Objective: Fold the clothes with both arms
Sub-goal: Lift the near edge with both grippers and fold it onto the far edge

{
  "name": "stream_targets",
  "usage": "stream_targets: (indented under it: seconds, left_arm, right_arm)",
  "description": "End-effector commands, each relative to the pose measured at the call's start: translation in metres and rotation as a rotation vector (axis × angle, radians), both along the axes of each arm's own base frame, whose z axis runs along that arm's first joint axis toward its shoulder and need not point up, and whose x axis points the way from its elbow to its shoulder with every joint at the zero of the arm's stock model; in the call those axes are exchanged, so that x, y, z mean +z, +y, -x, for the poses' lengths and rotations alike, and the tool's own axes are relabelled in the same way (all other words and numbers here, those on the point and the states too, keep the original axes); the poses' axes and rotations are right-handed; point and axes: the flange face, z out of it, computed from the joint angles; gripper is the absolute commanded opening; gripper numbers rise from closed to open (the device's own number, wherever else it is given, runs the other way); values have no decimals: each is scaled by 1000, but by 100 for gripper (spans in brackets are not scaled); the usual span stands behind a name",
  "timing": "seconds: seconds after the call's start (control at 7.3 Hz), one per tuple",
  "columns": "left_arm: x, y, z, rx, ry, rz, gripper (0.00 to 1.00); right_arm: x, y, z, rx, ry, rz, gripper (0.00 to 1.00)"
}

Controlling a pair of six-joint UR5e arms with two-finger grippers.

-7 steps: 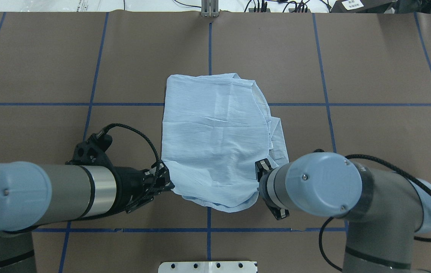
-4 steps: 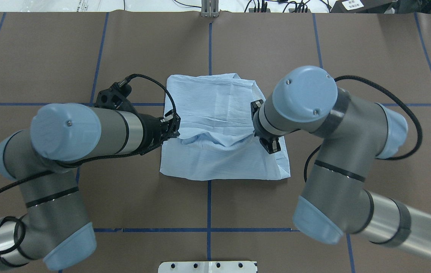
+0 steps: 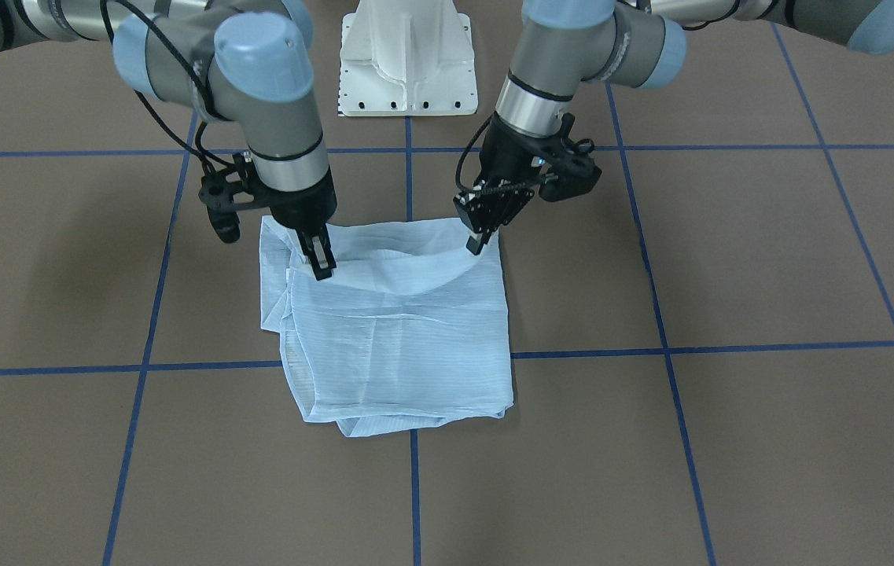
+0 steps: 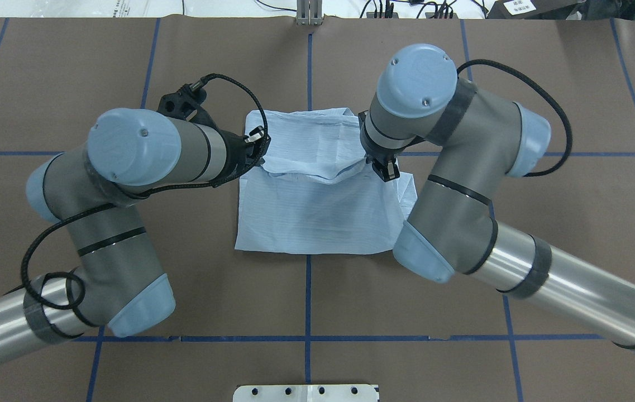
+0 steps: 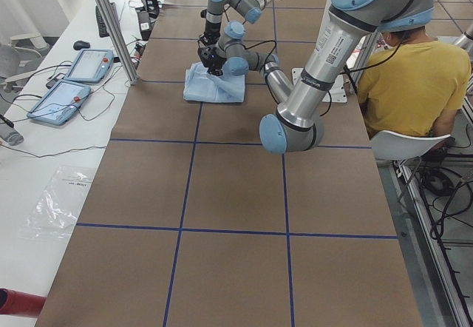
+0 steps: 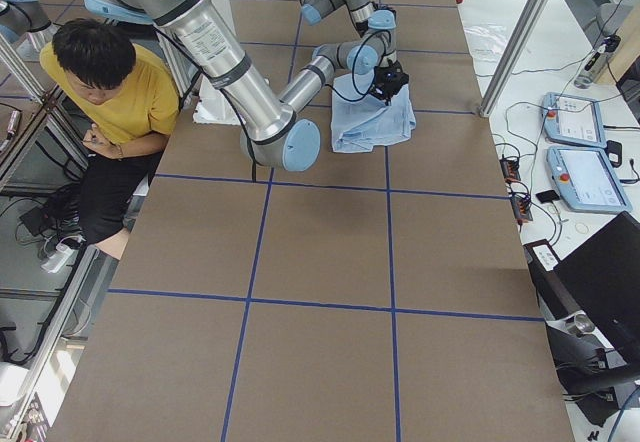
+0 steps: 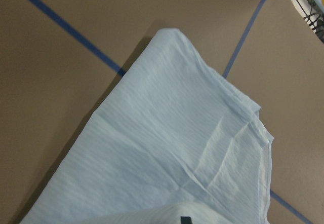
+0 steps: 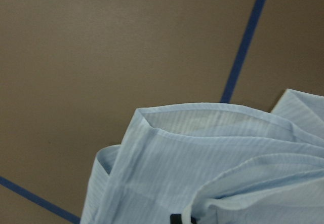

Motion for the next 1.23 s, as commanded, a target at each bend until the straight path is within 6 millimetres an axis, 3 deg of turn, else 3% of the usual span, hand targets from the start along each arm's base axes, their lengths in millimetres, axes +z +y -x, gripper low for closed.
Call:
stream_targets:
  seconds: [0.0,0.14,0.41,0.55,0.68,0.82,0.96,1.1]
  left_arm:
    - [16,-52,-4,-28,-34,-38,0]
    - [16,-67,-3,-40,-34,-51,0]
    - [32,-80,-15,-40,-41,-57,0]
    - [39,-83,-18,-26,-70,-77,13]
    - [41,-90,-11,-19,-92,-108,50]
    - [39,-98,0,-19,-101,-147,58]
    - [40,-111,18,-30,-114,-163,58]
    - [45,-121,36,6,-127,-191,58]
  right_arm:
    - [10,-52,8,-39,35,-18,0]
    - [14,-61,4,-51,50,-29,0]
    - [28,-75,17,-69,49,-60,0]
    - [38,-79,23,-76,36,-79,99]
    - [38,-80,22,-101,43,-106,100]
    - [38,-88,11,-144,59,-162,100]
    - [51,-107,-27,-183,43,-164,100]
    - [83,-113,-70,-227,27,-168,100]
